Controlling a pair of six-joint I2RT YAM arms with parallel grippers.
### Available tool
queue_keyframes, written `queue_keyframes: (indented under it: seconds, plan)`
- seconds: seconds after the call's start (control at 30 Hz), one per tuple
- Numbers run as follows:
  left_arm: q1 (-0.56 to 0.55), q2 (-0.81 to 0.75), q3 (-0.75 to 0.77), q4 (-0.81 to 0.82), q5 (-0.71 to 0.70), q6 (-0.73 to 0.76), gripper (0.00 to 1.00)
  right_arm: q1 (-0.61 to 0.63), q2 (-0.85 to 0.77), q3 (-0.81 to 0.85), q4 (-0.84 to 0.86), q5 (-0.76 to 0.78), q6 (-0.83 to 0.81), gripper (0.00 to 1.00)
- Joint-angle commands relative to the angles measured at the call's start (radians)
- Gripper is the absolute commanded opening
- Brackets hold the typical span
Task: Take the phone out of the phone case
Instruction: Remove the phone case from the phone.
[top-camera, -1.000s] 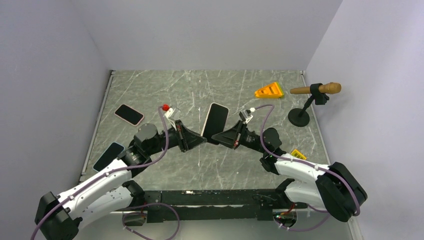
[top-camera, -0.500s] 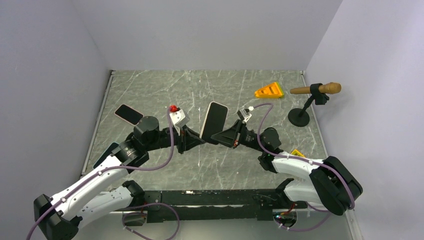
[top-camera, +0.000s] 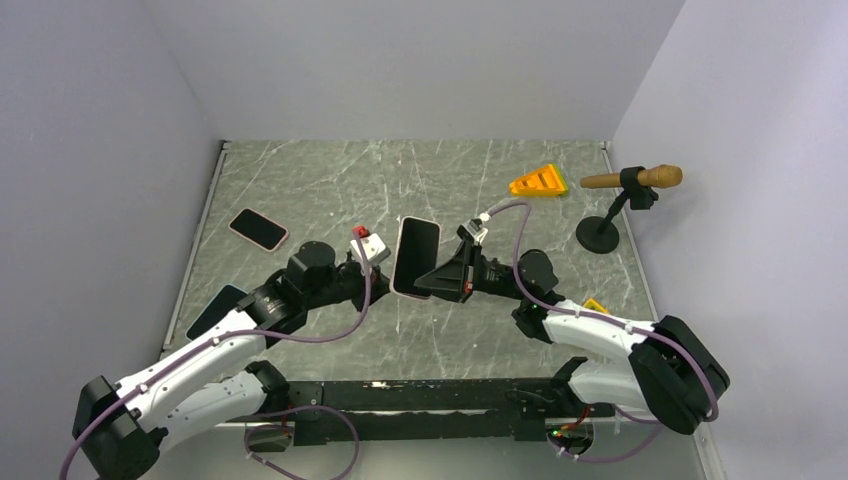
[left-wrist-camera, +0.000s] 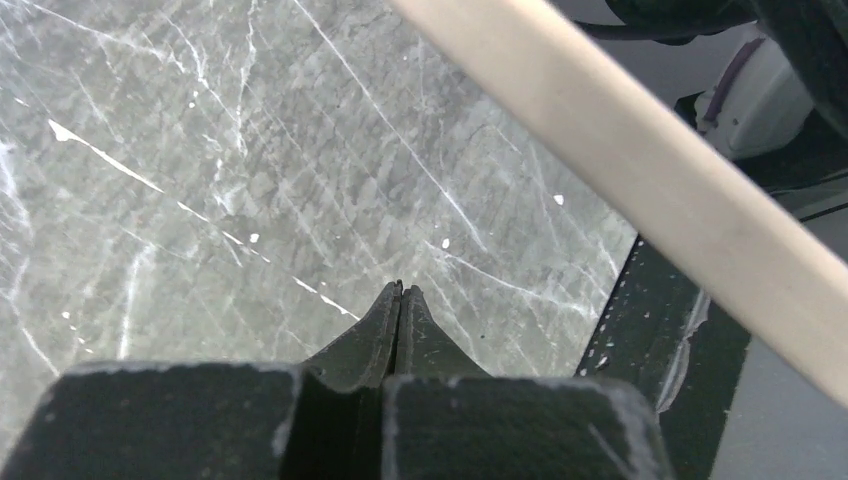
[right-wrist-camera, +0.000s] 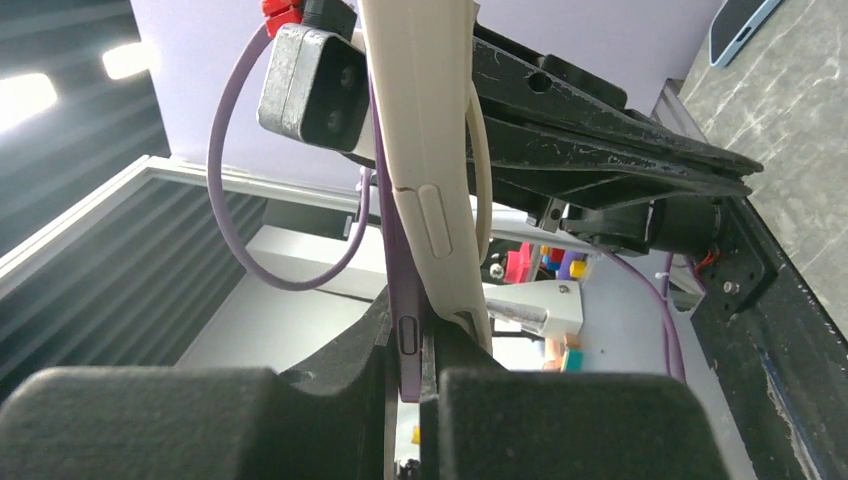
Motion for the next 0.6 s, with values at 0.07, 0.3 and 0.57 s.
queue_keyframes:
  seconds: [0.07, 0.3, 0.57]
  plan:
    - [-0.002, -0.083, -0.06, 0.129, 0.086, -0.241, 0.38, -0.003, -0.091, 0.067, -0.079, 0.026, -0.114, 0.0]
    - [-0.006, -0.263, -0.402, 0.716, 0.066, -0.746, 0.99, 0.005, -0.084, 0.012, -0.023, 0.175, -0.049, 0.0]
    - [-0.03, -0.221, -0.444, 0.895, -0.066, -0.859, 0.96, 0.058, -0.032, 0.026, 0.007, 0.264, -0.046, 0.0]
